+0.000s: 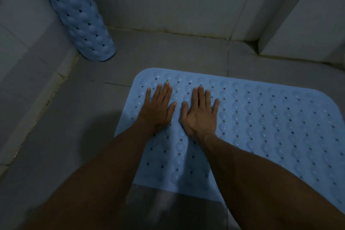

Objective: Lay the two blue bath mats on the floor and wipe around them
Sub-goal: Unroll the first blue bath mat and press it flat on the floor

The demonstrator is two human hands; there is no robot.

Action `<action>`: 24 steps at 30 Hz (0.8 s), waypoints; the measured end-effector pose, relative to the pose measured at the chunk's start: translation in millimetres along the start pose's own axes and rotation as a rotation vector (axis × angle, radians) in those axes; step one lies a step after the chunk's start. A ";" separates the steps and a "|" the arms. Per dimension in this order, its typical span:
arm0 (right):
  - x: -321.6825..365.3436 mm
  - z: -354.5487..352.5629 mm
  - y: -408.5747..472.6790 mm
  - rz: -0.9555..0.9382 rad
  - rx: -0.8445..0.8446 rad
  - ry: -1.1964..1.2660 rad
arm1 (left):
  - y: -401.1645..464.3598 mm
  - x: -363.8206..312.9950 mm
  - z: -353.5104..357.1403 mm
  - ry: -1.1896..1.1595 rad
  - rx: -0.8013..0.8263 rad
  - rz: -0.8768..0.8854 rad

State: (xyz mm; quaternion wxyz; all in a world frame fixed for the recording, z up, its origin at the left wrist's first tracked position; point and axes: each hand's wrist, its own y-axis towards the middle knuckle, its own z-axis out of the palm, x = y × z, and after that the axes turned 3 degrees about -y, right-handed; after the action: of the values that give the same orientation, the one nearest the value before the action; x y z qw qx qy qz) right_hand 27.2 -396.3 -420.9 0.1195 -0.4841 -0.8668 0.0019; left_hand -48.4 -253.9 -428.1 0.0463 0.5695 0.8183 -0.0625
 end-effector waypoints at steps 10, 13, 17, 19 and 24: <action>-67.8 -43.9 -10.4 -0.109 0.145 0.159 | 13.1 -53.6 -27.3 0.051 0.219 -0.038; -132.0 -53.7 -28.0 -0.038 0.081 0.095 | 14.8 -106.4 -20.7 -0.024 0.144 0.040; -226.1 -70.7 -38.9 0.136 0.022 0.015 | 26.2 -194.2 -5.2 -0.093 0.093 0.158; -267.6 -77.1 -38.2 0.183 0.012 -0.008 | 38.3 -231.2 4.5 -0.126 0.104 0.181; -316.8 -69.9 -31.8 0.126 -0.024 0.022 | 61.2 -283.4 35.9 -0.161 0.054 0.157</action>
State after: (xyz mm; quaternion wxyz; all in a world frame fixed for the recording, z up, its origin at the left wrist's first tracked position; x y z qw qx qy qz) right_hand 174.4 -687.0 -414.3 0.1228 -0.5392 -0.8332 -0.0062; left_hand 107.5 -500.9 -424.9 0.1010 0.6260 0.7628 -0.1263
